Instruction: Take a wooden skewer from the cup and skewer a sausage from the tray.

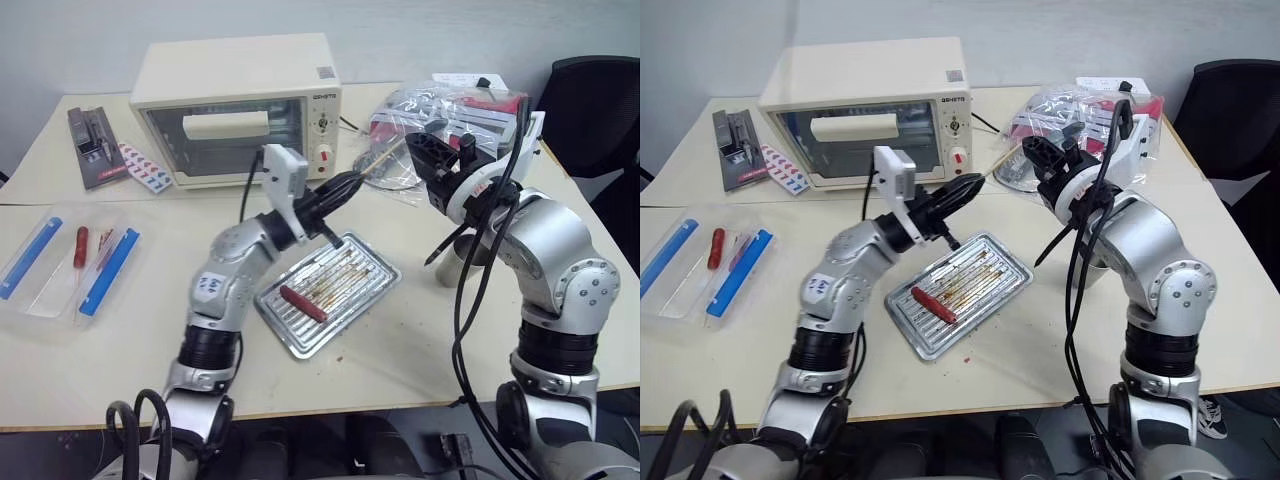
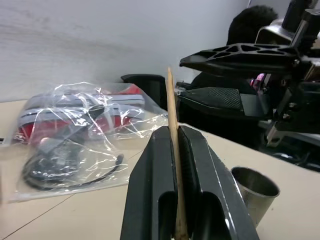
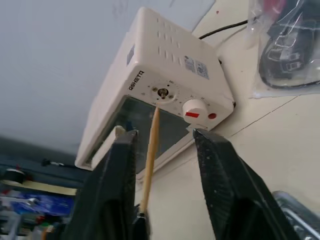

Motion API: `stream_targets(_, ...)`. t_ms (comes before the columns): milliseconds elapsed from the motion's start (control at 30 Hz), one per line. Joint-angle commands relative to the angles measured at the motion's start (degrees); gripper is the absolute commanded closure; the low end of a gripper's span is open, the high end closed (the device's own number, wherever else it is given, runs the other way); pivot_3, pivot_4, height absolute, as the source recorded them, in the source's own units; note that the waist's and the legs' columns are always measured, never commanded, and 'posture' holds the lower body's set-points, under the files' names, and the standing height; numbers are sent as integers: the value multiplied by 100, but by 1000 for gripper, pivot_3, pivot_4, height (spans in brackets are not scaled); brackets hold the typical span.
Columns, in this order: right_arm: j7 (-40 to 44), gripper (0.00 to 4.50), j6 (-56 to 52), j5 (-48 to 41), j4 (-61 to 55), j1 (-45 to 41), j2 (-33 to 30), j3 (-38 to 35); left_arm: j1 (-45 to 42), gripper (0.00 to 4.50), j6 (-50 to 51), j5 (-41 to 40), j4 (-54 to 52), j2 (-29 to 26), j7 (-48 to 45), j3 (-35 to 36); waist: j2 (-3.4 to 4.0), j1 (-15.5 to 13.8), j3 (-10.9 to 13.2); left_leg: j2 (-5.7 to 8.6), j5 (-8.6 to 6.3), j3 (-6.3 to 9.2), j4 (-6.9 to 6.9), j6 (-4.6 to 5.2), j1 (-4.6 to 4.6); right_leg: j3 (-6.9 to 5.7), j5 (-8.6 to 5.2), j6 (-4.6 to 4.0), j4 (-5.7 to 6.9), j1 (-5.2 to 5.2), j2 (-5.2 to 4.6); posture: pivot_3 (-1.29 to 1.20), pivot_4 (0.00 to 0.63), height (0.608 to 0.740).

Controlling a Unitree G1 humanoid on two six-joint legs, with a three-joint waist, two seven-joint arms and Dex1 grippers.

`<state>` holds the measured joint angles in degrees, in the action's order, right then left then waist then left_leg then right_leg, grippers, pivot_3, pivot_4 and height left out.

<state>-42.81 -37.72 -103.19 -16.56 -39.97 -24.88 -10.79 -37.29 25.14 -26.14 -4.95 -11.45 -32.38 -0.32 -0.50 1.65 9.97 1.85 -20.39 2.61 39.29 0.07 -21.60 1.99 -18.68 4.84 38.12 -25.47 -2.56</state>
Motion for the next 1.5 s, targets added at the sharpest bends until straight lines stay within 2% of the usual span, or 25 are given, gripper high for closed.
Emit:
stream_targets(33, 855, 2158, -865, 843, -474, -216, -894, 481, 425, 4500, 627, -531, -940, -1034, -573, 532, 1, 22, 0, -2, 0, 0, -6, 0, 1, 0, 0, 0, -6, 0, 2, 0, 150, 740)
stream_targets(133, 1719, 2158, -1368, 1731, -742, -289, -1524, 971, 826, 4500, 1038, -900, -1340, -1892, -966, 948, 2, 11, 1, -8, 1, 1, -16, -1, 2, 0, -1, -1, -19, -3, 7, 0, 150, 740)
stream_targets(267, 3242, 2158, -1794, 3215, -1446, -362, -2178, 2048, 1637, 4500, 1581, -1447, -1703, -3216, -1760, 1776, 1, -12, 2, -8, 0, 5, -16, -1, 0, -2, -1, -1, -40, -1, 5, 0, 150, 740)
stream_targets(433, 4574, 2158, -1822, 4518, -1841, -128, -2330, 3062, 2567, 4500, 1753, -1730, -1931, -4030, -2327, 2502, -3, -52, 4, -4, -2, 11, -16, 1, 2, -7, -1, -1, -54, 5, -3, 0, 150, 740)
stream_targets(567, 5069, 2158, -1935, 5143, -1608, -41, -2012, 3519, 3038, 4500, 1725, -1753, -2096, -4184, -2374, 2848, -7, -71, 3, 2, -2, 11, -13, 2, 3, -6, -1, -1, -54, 5, -11, 0, 150, 740)
stream_targets(800, 5844, 2158, -1964, 6121, -1313, -32, -1270, 4183, 3064, 4500, 1686, -1674, -2030, -4251, -2154, 3014, -6, -70, 3, 2, -2, 12, -14, 1, 4, -7, -1, -1, -48, 3, -9, 0, 150, 740)
stream_targets(1233, 6265, 2158, -1506, 7813, -164, 266, -280, 4542, 2738, 4500, 1708, -1682, -1860, -4338, -1963, 2907, -8, -2, 2, 7, -1, 11, -16, -1, 6, -7, -1, -2, -41, 0, -8, 0, 150, 740)
stream_targets(1333, 6383, 2684, -1539, 7922, -197, 393, -174, 4483, 2655, 4500, 1688, -1665, -1816, -4332, -1946, 2836, -8, -2, 1, 7, -1, 11, -17, -2, 8, -7, -1, -1, -38, 0, -8, 0, 150, 740)
stream_targets(1467, 6515, 3761, -1651, 8027, -338, 529, -79, 4396, 2567, 4500, 1648, -1627, -1750, -4319, -1954, 2747, -8, -2, 1, 8, -1, 11, -16, -2, 10, -6, -1, -1, -37, 0, -8, 0, 150, 740)
stream_targets(1500, 6522, 3761, -1676, 8056, -345, 554, -49, 4362, 2552, 4500, 1637, -1624, -1738, -4318, -1953, 2726, -9, -2, 1, 8, -1, 11, -16, -2, 10, -6, -1, -1, -37, 0, -8, 0, 150, 740)
